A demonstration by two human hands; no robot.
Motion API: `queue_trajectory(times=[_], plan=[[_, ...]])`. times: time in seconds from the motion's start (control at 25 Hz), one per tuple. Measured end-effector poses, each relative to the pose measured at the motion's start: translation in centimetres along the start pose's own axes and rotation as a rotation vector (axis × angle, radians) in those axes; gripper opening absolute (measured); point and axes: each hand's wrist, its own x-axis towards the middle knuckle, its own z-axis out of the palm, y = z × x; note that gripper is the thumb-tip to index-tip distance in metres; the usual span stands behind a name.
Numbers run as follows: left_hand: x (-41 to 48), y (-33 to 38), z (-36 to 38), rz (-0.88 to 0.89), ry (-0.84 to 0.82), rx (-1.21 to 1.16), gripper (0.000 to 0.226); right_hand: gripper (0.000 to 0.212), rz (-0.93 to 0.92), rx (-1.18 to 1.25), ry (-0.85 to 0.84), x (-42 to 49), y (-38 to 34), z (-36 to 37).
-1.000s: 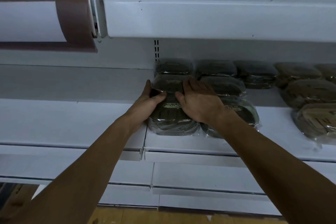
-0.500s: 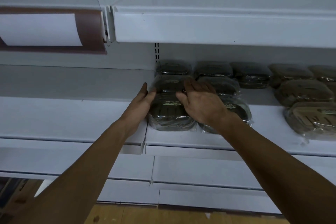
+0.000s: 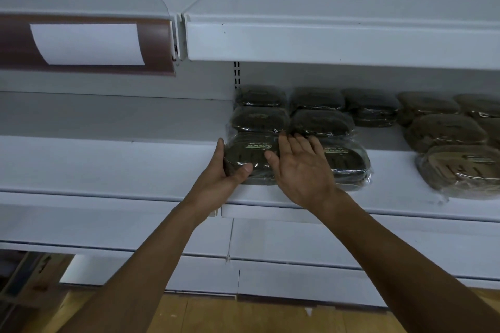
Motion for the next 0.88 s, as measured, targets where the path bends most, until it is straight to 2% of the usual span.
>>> queue_trajectory(times=[0.16,0.32,0.48,0.56,0.72,0.88], plan=[[0.3,-0.1,-0.4,-0.010,-0.011,-0.013,0.093,0.075,-0.005,-0.012,-0.009,0.3,-0.1,0.0],[-0.5,1.3,-0.1,0.044,0.046,0.004,0.086,0.085,-0.039,0.003,-0.040,0.5,0.5,-0.6],[0.5,3.0,0.2,0.269,0.123,0.321,0.060,0.074,-0.042,0.084,0.003,0.9,2.2,-1.6],[1.9,3.3,0.7,0.338,0.094,0.471,0.058,0.065,-0.047,0.128,0.016,1.0,3.5,-2.2],[5.6,4.6,2.9,0.367,0.067,0.783,0.058,0.043,-0.029,0.147,0.014,1.9,6.6,-2.9],[10.0,6.5,4.9,0.345,0.086,0.888,0.055,0.040,0.045,0.136,0.006,5.0,8.7,-2.2]])
